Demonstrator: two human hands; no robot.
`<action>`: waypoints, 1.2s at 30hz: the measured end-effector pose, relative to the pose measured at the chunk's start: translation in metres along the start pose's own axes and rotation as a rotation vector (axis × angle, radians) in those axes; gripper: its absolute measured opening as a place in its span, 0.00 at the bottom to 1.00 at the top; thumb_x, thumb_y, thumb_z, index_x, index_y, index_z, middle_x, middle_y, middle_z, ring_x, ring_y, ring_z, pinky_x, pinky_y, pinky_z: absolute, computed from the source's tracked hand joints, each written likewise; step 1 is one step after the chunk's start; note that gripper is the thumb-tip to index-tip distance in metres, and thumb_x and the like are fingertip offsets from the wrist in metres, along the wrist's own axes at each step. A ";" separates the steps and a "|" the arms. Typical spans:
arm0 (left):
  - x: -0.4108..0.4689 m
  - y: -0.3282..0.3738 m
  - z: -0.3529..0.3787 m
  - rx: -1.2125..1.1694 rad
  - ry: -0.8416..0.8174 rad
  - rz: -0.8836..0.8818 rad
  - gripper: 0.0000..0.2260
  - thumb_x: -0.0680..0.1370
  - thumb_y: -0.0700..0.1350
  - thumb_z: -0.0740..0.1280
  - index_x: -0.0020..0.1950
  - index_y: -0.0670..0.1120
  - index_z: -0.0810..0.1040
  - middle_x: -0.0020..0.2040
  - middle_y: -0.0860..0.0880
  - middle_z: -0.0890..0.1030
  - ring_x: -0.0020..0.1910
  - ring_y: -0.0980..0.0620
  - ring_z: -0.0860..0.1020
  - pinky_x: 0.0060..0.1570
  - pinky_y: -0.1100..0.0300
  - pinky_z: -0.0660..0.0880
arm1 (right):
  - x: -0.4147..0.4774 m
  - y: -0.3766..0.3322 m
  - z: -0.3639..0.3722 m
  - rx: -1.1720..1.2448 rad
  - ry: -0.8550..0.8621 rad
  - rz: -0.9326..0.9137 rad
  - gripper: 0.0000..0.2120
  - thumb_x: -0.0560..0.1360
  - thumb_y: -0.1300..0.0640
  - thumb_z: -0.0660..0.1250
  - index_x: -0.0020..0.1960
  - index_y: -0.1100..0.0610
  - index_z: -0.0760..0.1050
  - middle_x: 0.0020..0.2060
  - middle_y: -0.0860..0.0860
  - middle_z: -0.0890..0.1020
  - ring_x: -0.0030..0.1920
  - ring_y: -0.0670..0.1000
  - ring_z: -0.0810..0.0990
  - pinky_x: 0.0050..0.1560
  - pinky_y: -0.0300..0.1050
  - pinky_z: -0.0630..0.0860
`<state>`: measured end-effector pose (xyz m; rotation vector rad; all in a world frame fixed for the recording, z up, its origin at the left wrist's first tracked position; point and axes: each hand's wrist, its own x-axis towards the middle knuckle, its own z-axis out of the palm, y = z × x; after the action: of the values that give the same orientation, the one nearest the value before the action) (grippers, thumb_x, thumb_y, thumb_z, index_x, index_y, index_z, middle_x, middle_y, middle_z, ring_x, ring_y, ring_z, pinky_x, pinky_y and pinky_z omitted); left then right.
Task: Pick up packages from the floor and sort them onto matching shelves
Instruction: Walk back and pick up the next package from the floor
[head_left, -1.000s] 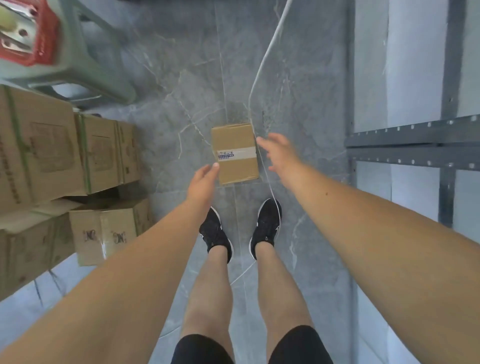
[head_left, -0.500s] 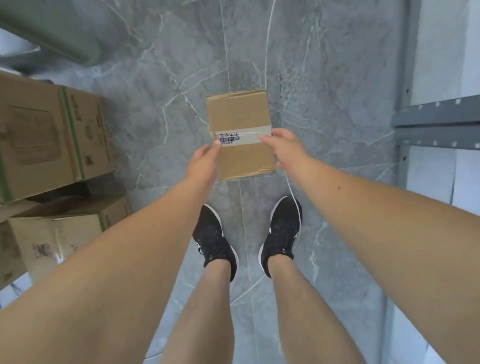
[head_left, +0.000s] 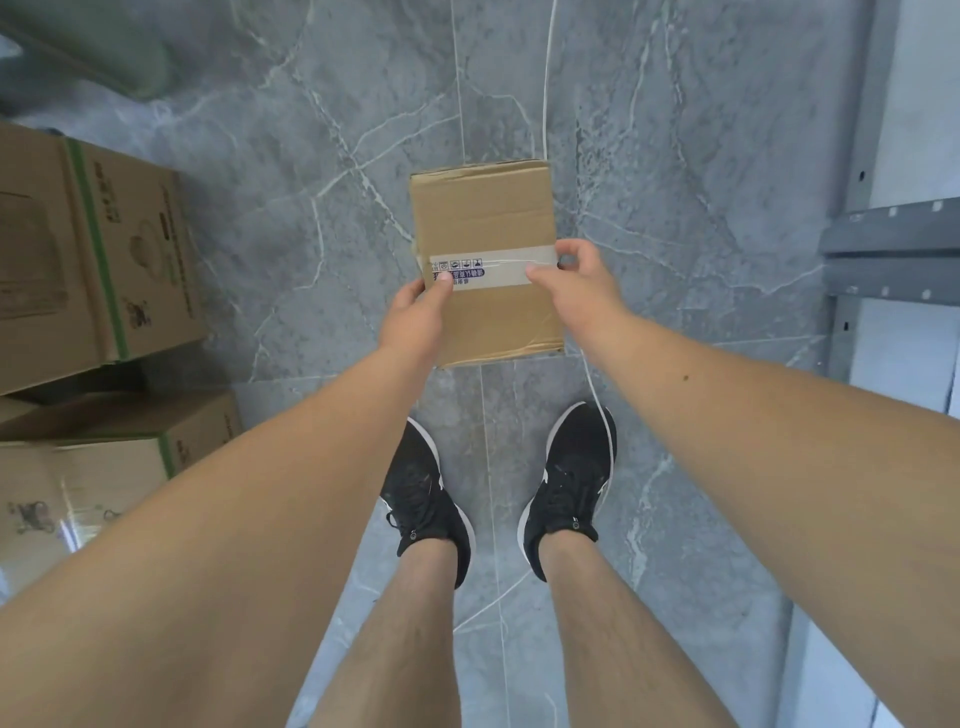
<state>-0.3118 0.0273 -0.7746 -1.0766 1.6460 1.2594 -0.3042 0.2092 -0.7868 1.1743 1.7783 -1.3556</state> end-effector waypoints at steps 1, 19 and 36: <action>-0.001 0.000 0.000 -0.006 -0.002 -0.004 0.24 0.86 0.56 0.64 0.81 0.52 0.69 0.65 0.52 0.76 0.59 0.53 0.74 0.58 0.56 0.69 | -0.001 0.000 0.001 0.005 0.005 0.003 0.24 0.81 0.56 0.74 0.75 0.54 0.73 0.52 0.44 0.80 0.49 0.45 0.81 0.50 0.41 0.78; -0.089 0.012 -0.041 0.006 0.094 0.020 0.29 0.83 0.56 0.69 0.81 0.48 0.68 0.75 0.48 0.75 0.68 0.47 0.77 0.67 0.50 0.74 | -0.075 -0.017 0.007 0.094 -0.153 0.080 0.56 0.55 0.38 0.76 0.82 0.51 0.70 0.77 0.53 0.79 0.74 0.59 0.80 0.75 0.64 0.77; -0.310 0.105 -0.102 -0.203 0.380 0.143 0.16 0.86 0.61 0.59 0.62 0.49 0.70 0.59 0.47 0.77 0.57 0.45 0.74 0.58 0.53 0.69 | -0.296 -0.160 -0.025 0.139 -0.177 -0.142 0.22 0.82 0.51 0.73 0.70 0.50 0.66 0.58 0.49 0.79 0.59 0.52 0.80 0.59 0.51 0.76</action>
<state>-0.3158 -0.0066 -0.4338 -1.4115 1.9351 1.4019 -0.3224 0.1349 -0.4578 0.9789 1.6894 -1.6354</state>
